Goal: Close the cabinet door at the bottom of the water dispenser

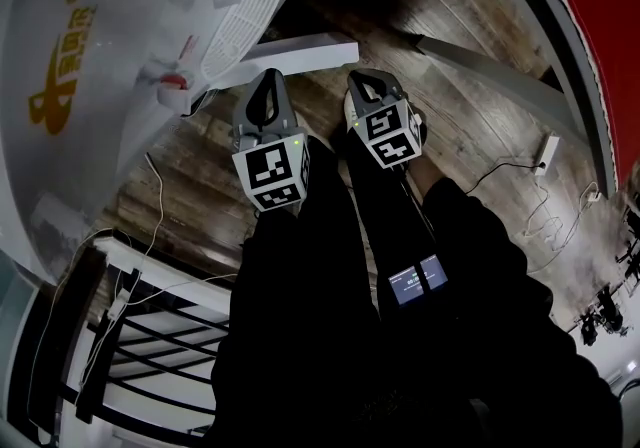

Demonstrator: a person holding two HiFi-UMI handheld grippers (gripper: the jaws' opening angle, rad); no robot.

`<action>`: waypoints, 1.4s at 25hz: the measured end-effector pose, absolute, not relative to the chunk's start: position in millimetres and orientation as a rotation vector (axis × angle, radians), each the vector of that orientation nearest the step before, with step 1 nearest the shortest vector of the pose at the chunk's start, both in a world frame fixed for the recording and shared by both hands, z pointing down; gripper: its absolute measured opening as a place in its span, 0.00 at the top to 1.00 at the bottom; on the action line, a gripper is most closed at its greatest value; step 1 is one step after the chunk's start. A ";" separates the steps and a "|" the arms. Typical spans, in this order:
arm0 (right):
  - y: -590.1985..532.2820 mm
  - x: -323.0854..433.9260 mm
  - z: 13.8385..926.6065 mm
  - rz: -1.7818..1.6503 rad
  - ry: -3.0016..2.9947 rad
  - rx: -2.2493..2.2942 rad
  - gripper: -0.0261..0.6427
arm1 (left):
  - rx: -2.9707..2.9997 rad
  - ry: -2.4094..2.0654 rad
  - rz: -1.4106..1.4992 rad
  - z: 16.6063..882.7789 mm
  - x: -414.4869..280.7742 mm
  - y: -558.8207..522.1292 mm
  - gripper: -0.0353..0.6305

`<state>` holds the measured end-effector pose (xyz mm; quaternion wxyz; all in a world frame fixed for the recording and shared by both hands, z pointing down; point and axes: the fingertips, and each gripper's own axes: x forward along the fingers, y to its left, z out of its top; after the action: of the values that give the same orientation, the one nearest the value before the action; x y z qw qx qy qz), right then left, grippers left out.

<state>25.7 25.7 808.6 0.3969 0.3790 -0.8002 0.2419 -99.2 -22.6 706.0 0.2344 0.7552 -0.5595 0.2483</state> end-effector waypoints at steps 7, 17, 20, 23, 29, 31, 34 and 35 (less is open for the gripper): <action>11.3 18.4 827.8 0.619 -1.980 0.937 0.96 | 2.117 -1.489 0.700 703.8 -99.2 -14.0 0.94; -68.3 15.0 826.7 0.540 -1.976 1.029 0.96 | 2.090 -1.493 0.673 709.2 -111.5 -13.7 0.94; -84.6 10.2 826.5 0.526 -2.003 1.055 0.96 | 2.071 -1.499 0.650 711.3 -112.7 -11.7 0.94; -96.2 8.2 828.3 0.528 -2.023 1.090 0.96 | 2.069 -1.499 0.645 714.1 -113.1 -12.6 0.94; -132.8 -5.0 827.1 0.591 -2.080 1.163 0.96 | 2.146 -1.463 0.725 713.5 -109.1 -14.5 0.94; -145.8 -8.3 824.7 0.588 -2.093 1.167 0.96 | 2.133 -1.466 0.706 711.7 -109.1 -13.3 0.94; -167.4 -11.2 820.2 0.591 -2.104 1.192 0.96 | 2.128 -1.467 0.676 707.8 -108.1 -14.1 0.94; -173.7 -13.2 818.4 0.589 -2.109 1.197 0.96 | 2.131 -1.469 0.675 706.5 -108.2 -14.5 0.94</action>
<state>-13.2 -173.7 818.4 0.3175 0.4549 -0.8013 0.2239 -108.2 -14.5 706.5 0.2311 0.7751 -0.5344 0.2454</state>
